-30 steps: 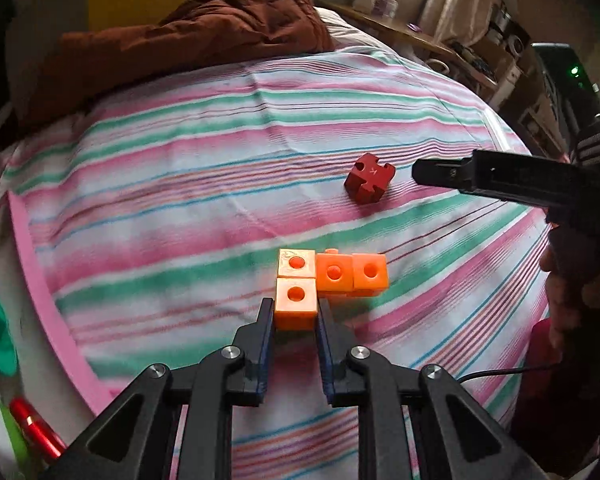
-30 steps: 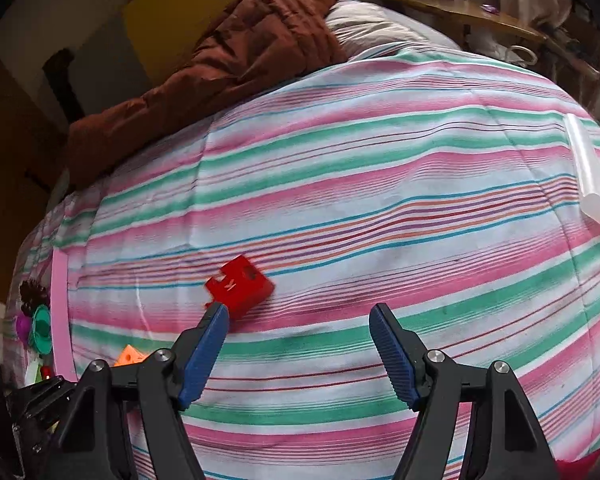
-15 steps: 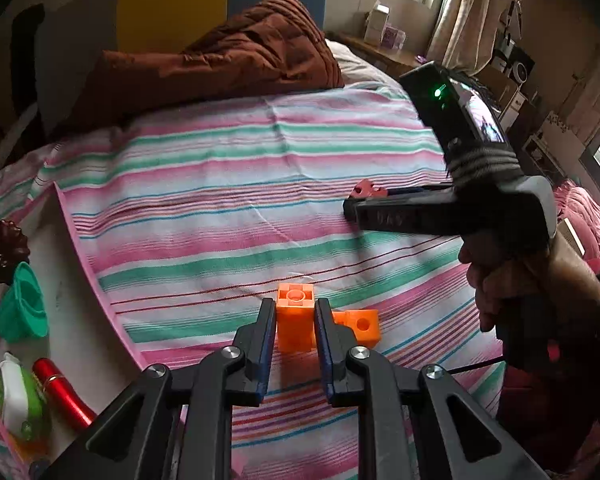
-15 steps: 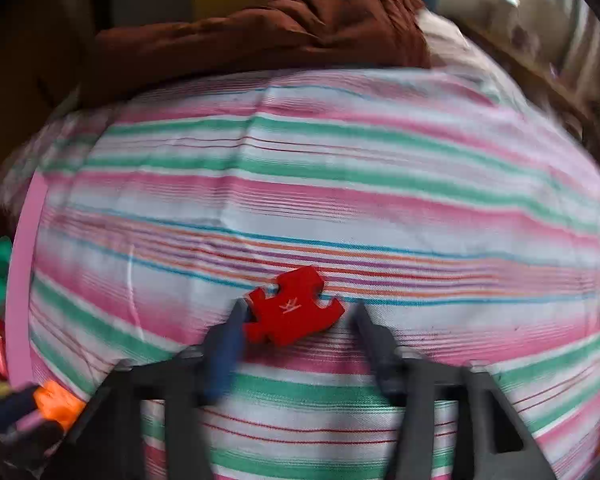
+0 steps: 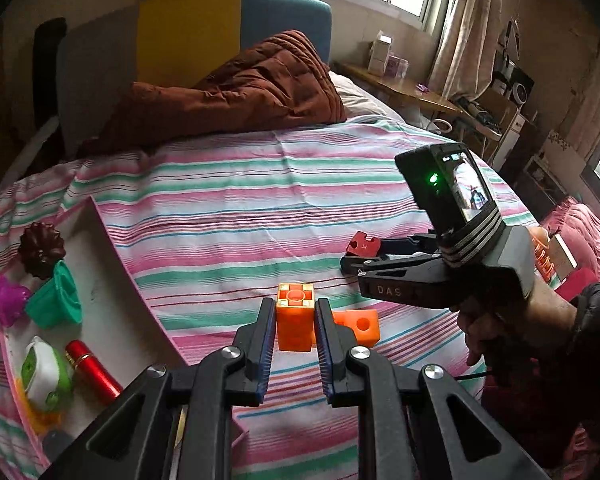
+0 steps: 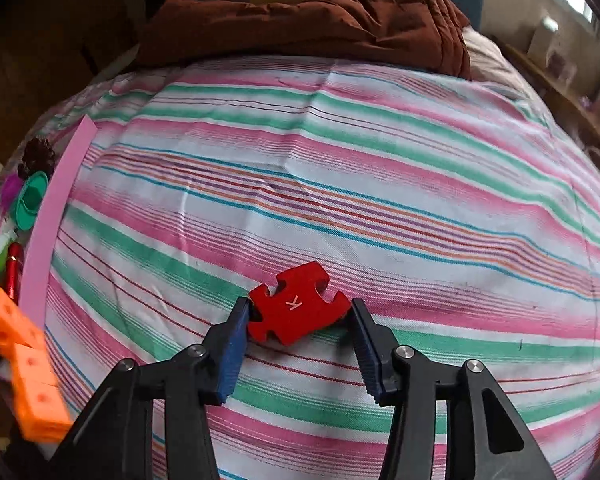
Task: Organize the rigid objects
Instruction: 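Carry the orange cubes over the tray with the left tool, then lower the orange cubes into the tray and open the left tool, then carry the red puzzle piece over the tray with the right tool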
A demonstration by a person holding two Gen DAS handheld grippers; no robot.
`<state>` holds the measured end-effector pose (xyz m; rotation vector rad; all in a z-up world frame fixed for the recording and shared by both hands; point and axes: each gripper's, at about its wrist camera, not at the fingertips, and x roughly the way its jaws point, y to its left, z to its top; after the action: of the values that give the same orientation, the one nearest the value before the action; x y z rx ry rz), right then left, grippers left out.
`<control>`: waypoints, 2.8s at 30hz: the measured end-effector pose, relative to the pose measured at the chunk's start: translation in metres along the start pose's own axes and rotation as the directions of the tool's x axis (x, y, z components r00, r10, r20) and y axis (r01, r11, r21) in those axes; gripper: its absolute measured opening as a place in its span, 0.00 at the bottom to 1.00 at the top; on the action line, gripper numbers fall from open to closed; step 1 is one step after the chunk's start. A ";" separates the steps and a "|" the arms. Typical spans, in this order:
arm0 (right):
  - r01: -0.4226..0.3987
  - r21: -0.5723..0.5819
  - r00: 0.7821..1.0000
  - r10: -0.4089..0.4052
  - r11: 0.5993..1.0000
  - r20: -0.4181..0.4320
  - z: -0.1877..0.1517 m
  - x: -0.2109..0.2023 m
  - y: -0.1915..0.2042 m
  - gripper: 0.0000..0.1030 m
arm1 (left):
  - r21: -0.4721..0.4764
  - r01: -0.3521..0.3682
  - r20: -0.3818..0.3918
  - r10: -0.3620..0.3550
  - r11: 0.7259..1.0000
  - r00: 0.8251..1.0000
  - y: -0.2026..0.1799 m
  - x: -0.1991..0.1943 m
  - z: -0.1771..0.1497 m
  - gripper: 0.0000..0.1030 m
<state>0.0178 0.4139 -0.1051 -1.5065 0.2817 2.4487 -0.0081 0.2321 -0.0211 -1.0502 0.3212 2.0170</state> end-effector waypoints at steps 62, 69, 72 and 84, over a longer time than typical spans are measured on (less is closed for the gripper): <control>0.084 -0.110 0.995 -0.079 0.990 0.056 -0.005 -0.004 0.022 0.47 | -0.460 -0.211 -0.018 0.228 0.863 0.973 0.195 -0.042 -0.038 0.30; 0.087 -0.104 0.995 -0.081 0.991 0.057 -0.003 -0.004 0.022 0.47 | -0.469 -0.254 0.012 0.294 0.846 0.956 0.187 -0.071 -0.056 0.32; 0.079 -0.085 0.996 -0.075 0.993 0.049 -0.002 -0.005 0.020 0.47 | -0.454 -0.271 0.025 0.316 0.849 0.948 0.179 -0.084 -0.063 0.35; -0.092 -0.150 0.984 0.113 0.984 0.140 0.027 -0.050 0.103 0.47 | -0.443 -0.353 0.034 0.409 0.824 0.912 0.169 -0.108 -0.078 0.40</control>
<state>-0.0151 0.3185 -0.0449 -1.3857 0.1619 2.6979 -0.0584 0.0232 -0.0090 -1.1818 0.0092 2.5889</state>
